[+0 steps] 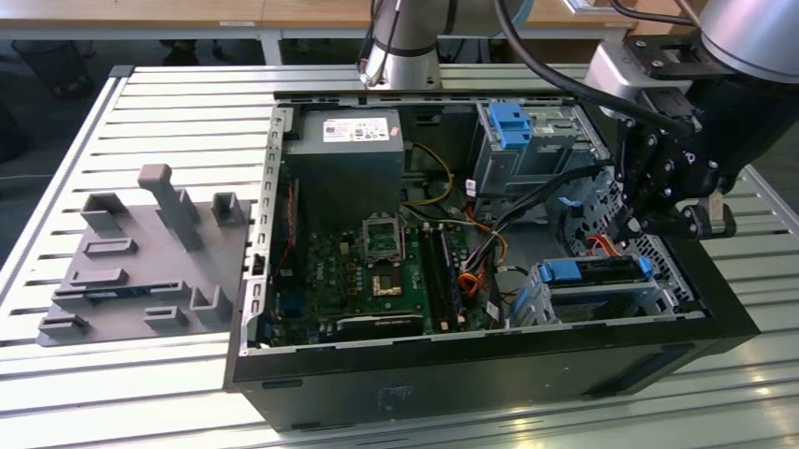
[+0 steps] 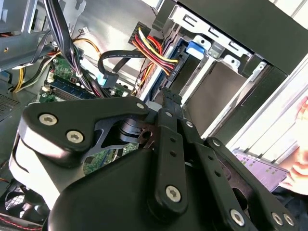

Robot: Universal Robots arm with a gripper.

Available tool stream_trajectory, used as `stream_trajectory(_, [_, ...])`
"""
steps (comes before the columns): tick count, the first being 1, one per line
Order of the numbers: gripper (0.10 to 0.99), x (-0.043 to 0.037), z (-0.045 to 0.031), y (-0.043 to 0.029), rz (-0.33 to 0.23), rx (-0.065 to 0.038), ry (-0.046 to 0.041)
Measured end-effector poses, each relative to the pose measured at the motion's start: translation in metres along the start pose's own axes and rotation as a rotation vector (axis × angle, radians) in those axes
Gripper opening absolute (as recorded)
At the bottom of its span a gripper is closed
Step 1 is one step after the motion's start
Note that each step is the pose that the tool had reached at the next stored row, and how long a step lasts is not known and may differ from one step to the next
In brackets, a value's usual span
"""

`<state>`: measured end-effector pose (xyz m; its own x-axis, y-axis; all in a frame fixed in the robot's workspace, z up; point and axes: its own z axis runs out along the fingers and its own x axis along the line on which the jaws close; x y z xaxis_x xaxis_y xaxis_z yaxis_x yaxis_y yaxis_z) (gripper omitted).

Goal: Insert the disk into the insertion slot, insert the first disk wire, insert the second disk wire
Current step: 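Insert the second disk wire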

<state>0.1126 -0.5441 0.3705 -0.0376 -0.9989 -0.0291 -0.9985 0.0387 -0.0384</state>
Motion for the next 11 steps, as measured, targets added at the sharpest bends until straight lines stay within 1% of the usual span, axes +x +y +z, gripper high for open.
stream_trajectory(11, [0.106,0.0001,-0.0001,0.0037,0.0,0.0,-0.0001])
